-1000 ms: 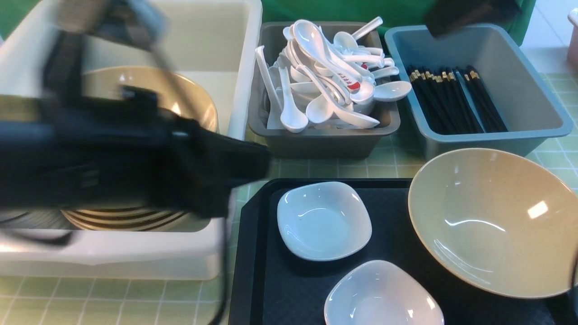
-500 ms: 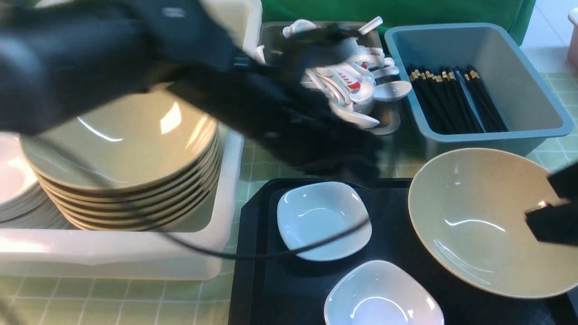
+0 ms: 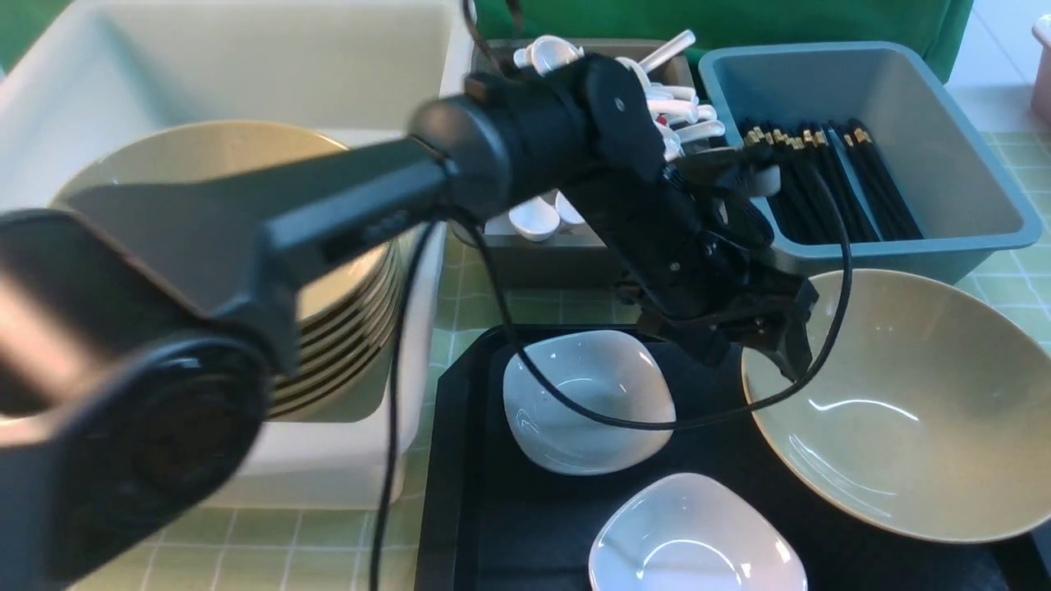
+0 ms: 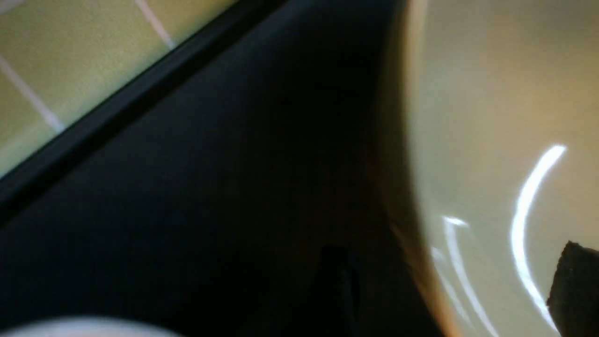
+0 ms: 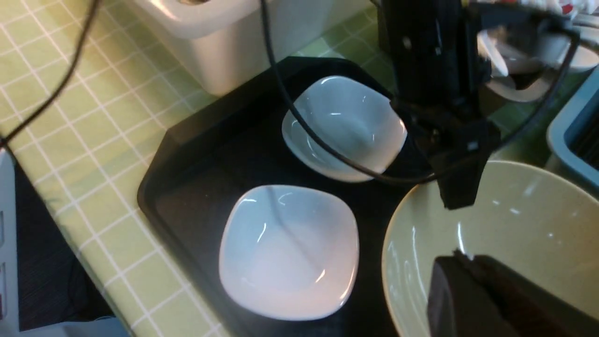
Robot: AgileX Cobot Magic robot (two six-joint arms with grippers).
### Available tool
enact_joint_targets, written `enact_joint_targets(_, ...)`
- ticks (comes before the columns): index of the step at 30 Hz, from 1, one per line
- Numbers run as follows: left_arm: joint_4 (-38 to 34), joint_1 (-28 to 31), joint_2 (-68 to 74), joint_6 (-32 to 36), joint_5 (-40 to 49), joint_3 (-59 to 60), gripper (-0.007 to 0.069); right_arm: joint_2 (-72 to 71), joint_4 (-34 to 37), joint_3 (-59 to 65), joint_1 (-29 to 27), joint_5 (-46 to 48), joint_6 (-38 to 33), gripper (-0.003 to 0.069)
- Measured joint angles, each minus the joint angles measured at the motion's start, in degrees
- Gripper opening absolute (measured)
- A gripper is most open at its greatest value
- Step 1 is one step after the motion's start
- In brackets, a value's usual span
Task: On green table put chopsticks spoon bowls plates into blue grey white boxes.
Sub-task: 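Grasp the large bowl on the tray by its rim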
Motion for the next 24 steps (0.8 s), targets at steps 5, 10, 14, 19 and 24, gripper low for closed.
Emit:
enact_joint_targets(5, -2.00, 0.37, 3.36, 0.23, 2.41, -3.11, 0.0243, 0.00, -0.21, 0.19, 0.00, 0.00, 0.00, 0.0025)
enact_joint_targets(10, -3.73, 0.78, 3.45, 0.36, 3.25, -3.40, 0.0020, 0.00, -0.21, 0.19, 0.00, -0.02, 0.92, 0.0025)
enact_joint_targets(14, -3.98, 1.41, 1.38, 1.93, 7.05, -3.40, 0.0016, 0.26, -0.21, -0.10, 1.59, -0.41, -0.27, 0.0026)
enact_joint_targets(19, -3.00, 3.93, -3.34, 2.74, 11.80, -3.40, 0.0016, 1.73, 0.34, -2.10, 3.69, -2.12, -1.86, 0.0026)
enact_joint_targets(24, -4.76, 10.80, -12.47, 2.80, 12.24, -3.40, 0.0016, 2.75, 4.65, -3.37, 4.22, -6.10, -5.20, 0.0027)
